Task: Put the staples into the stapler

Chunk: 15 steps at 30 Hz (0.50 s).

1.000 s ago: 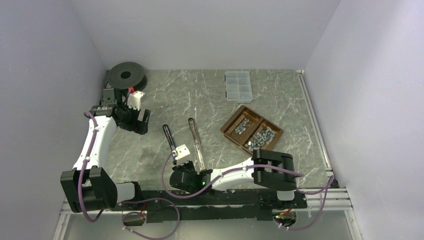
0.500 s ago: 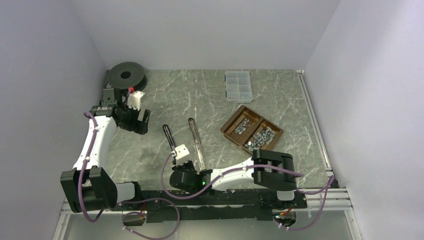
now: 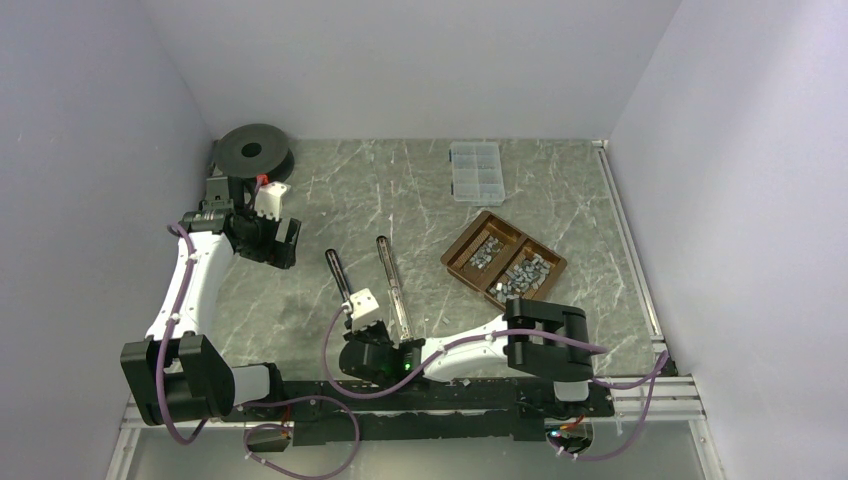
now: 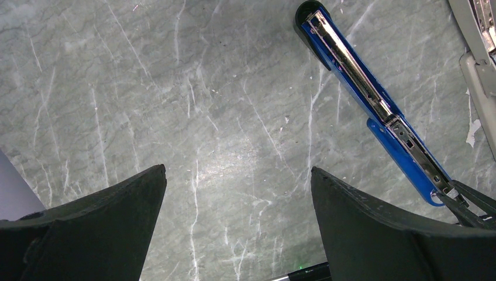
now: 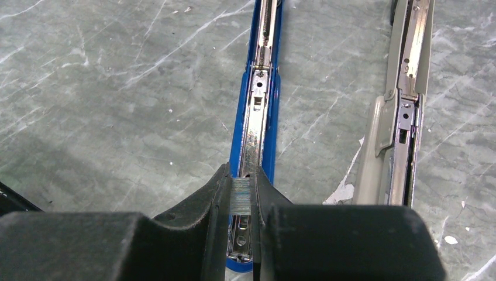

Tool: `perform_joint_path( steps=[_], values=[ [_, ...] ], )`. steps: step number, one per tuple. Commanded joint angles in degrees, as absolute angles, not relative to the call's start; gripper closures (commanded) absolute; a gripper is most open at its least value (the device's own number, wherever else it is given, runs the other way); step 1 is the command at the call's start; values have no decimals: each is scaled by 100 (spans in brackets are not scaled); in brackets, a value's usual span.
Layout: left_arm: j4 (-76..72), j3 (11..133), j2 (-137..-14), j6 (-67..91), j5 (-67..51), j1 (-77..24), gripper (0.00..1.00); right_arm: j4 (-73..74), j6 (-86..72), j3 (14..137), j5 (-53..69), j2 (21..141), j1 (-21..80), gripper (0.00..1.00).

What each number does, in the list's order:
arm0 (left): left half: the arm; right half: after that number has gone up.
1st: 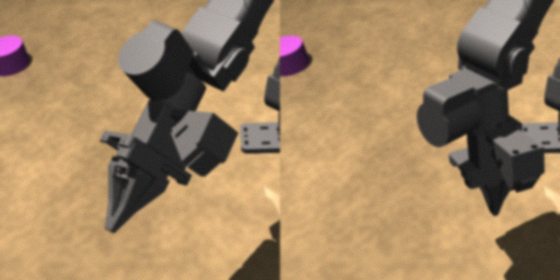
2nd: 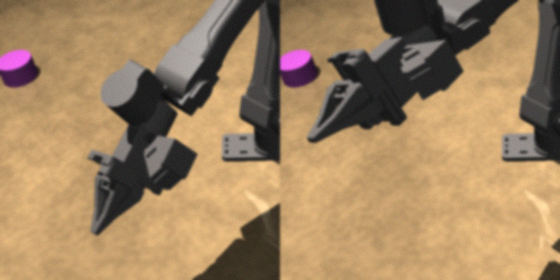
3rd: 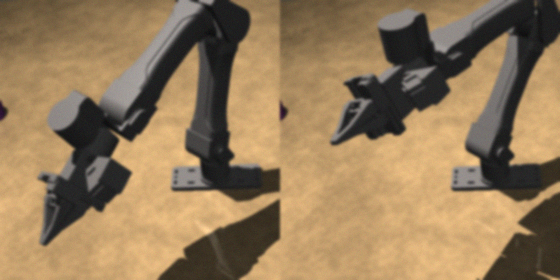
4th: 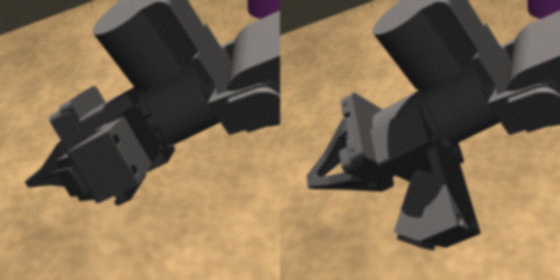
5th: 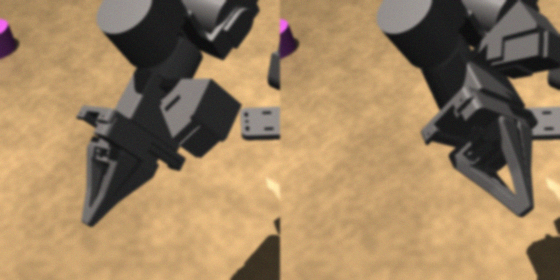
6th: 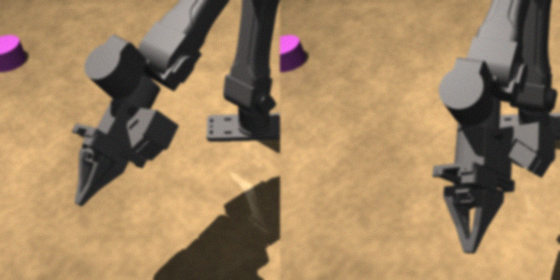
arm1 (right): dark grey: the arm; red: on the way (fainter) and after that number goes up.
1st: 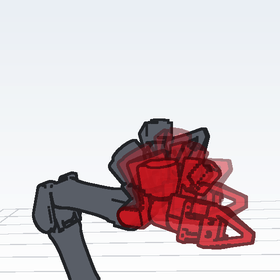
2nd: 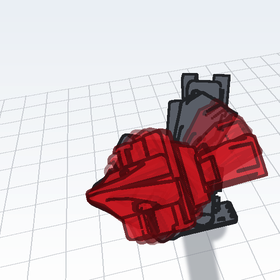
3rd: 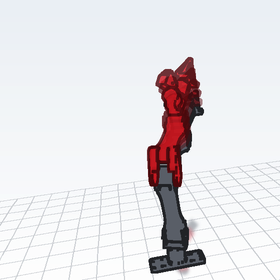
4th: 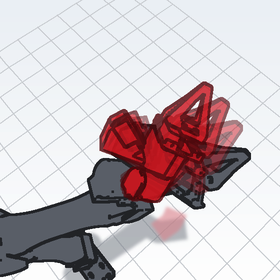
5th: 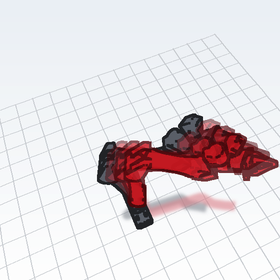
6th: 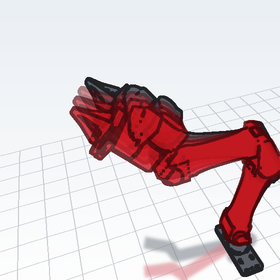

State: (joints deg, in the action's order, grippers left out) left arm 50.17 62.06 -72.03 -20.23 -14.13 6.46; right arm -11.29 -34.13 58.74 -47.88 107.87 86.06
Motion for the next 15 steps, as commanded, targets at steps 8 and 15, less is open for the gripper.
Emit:
perform_joint_path(
  steps=[8, 15],
  values=[
    [4874, 6269, -7180, -1872, -1511, 659, 1, -1458, -3447, 5696, -5004, 10393, 8604, 100],
    [4873, 6273, -7189, -1889, -1497, 655, 1, -1646, -3323, 5625, -4937, 10290, 8604, 100]
  ],
)
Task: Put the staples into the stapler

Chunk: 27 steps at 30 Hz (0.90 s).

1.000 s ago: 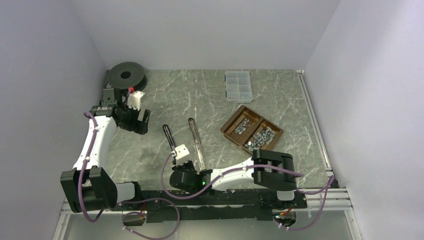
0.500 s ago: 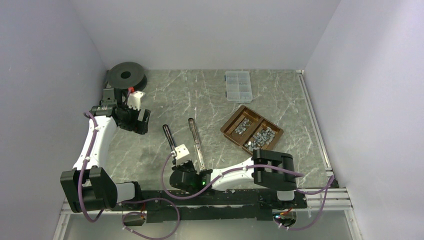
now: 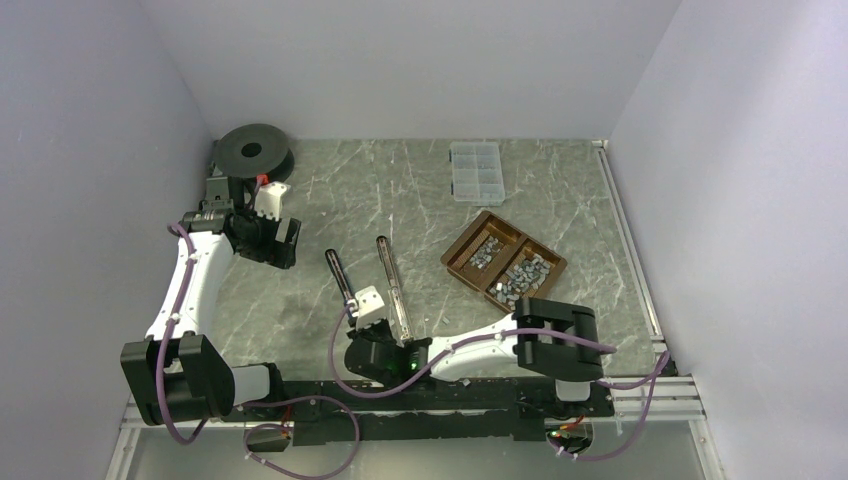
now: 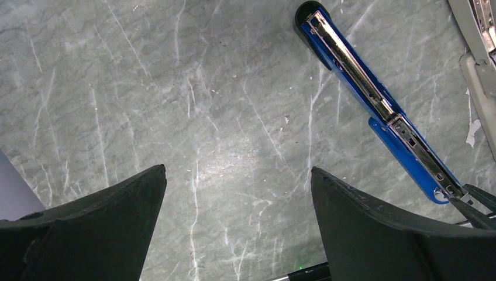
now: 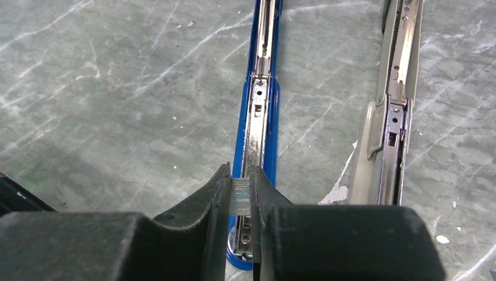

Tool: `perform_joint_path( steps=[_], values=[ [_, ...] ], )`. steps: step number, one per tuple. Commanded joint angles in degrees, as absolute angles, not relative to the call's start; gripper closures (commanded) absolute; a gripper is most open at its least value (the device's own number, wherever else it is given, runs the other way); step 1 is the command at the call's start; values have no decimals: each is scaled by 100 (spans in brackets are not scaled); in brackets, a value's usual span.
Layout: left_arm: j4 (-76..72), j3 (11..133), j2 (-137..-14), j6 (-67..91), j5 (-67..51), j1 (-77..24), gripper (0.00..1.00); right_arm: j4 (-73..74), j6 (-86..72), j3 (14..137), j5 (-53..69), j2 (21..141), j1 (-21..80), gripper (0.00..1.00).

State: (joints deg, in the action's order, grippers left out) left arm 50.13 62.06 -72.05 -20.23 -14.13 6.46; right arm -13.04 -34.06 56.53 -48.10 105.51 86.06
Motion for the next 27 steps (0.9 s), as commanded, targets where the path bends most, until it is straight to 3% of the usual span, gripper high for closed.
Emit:
perform_joint_path(
  steps=[1, 27],
  values=[
    [4876, 6273, -7189, -1892, -1494, 653, 1, -1627, -3328, 5636, -4939, 10309, 8604, 100],
    [4868, 6281, -7182, -1901, -1496, 659, 1, -1242, -3718, 5737, -4975, 10624, 8567, 100]
  ],
)
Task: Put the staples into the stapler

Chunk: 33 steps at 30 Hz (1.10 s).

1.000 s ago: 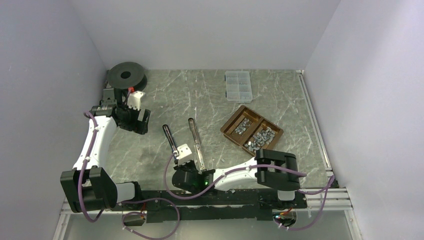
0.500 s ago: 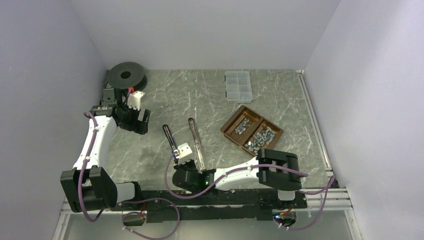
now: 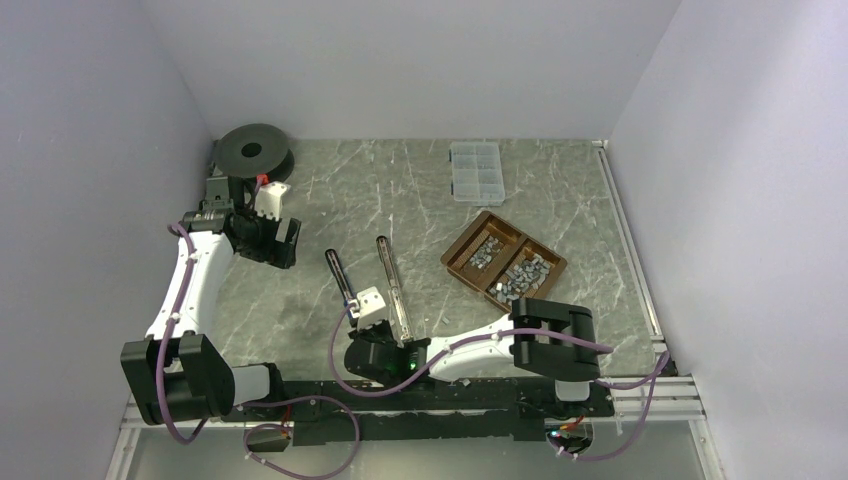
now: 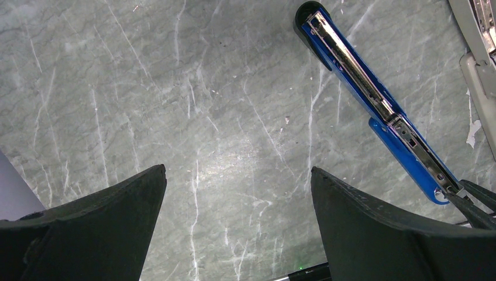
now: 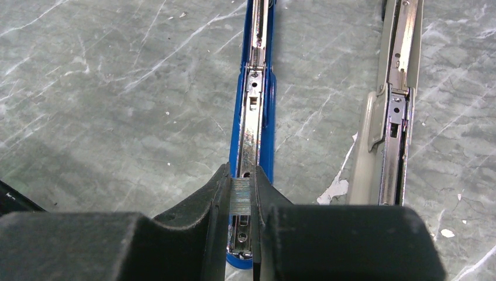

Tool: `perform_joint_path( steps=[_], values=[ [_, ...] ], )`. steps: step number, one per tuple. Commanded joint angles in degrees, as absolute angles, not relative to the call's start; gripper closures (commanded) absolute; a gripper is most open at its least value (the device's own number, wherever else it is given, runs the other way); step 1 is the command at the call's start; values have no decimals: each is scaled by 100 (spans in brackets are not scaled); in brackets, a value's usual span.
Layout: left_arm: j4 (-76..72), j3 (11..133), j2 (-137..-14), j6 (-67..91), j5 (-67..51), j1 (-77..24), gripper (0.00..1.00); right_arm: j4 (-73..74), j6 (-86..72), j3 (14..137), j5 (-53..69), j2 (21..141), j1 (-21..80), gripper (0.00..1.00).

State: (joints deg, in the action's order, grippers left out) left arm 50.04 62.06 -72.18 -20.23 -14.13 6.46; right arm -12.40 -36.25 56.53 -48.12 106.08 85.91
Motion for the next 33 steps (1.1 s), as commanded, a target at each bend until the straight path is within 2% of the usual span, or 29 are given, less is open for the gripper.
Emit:
perform_joint_path(
  steps=[1, 33],
  values=[
    [4868, 6277, -7181, -1901, -1494, 655, 1, -1223, -3725, 5747, -4975, 10633, 8567, 100],
    [4852, 6275, -7181, -1891, -1477, 659, 1, -1017, -3868, 5801, -4888, 10858, 8567, 100]
  ],
)
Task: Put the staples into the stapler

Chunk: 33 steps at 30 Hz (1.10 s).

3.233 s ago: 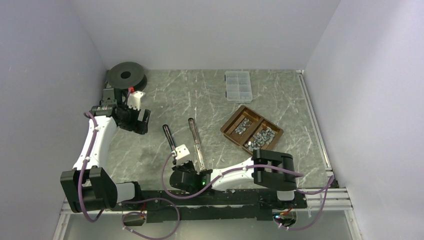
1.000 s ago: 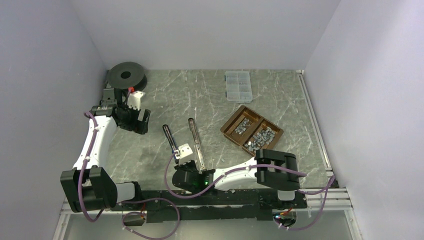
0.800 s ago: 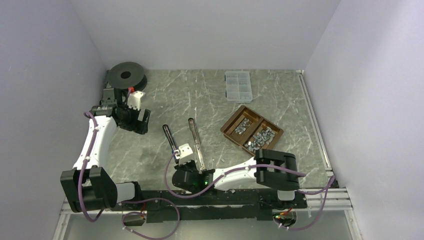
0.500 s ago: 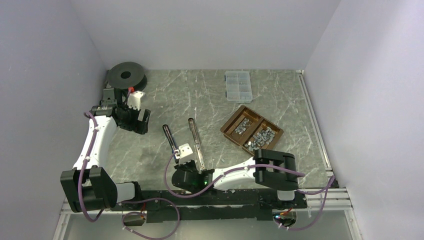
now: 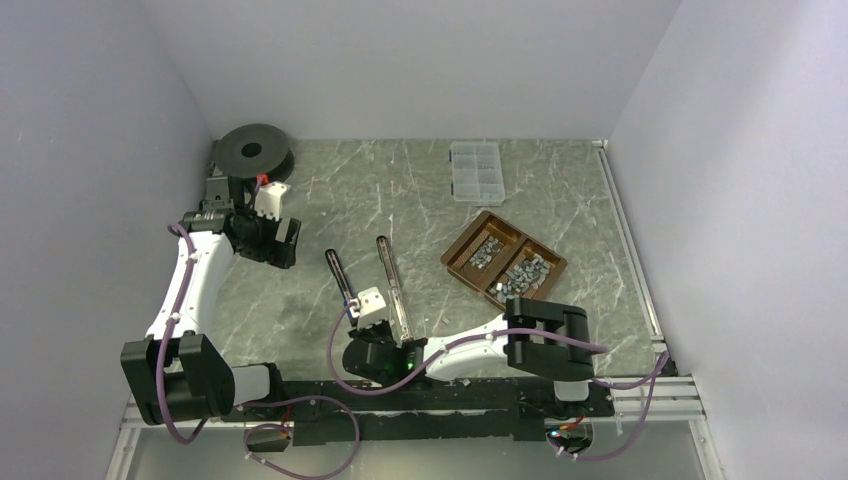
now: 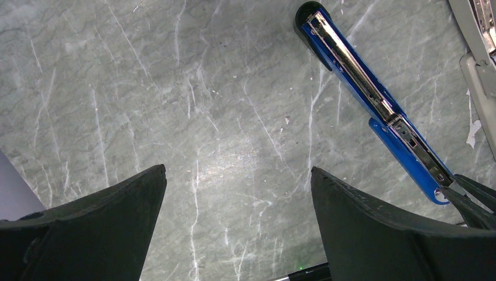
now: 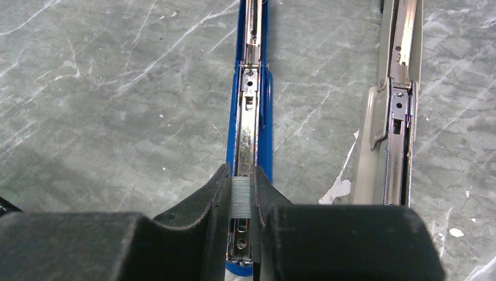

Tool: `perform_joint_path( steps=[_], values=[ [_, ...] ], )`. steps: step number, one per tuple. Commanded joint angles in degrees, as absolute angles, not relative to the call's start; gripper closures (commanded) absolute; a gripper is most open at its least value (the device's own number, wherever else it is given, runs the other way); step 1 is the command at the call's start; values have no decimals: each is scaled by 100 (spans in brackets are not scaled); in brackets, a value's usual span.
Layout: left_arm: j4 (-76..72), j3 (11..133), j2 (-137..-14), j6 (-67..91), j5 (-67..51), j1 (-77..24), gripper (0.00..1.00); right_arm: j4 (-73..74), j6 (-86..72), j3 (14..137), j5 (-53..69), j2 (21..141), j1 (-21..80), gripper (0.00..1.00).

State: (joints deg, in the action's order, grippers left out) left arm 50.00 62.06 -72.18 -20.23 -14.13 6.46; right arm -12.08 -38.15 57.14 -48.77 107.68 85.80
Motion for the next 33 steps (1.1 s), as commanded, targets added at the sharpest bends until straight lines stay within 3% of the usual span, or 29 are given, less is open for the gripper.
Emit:
perform_joint_path(
  steps=[1, 6, 18, 30, 33],
  values=[
    [4853, 6275, -7187, -1890, -1477, 655, 1, -1019, -3867, 5801, -4878, 10862, 8569, 100],
    [4844, 6270, -7189, -1891, -1477, 653, 1, -976, -3867, 5825, -4845, 10881, 8569, 100],
    [4826, 6274, -7214, -1898, -1466, 659, 1, -1080, -3748, 5801, -4725, 10849, 8556, 67],
    [4847, 6442, -7329, -1899, -1522, 656, 1, -1204, -3320, 5695, -4398, 10006, 8389, 65],
    [4814, 6633, -7501, -1954, -1591, 660, 1, -1033, -3341, 5652, -4093, 9733, 8258, 69]
  ],
)
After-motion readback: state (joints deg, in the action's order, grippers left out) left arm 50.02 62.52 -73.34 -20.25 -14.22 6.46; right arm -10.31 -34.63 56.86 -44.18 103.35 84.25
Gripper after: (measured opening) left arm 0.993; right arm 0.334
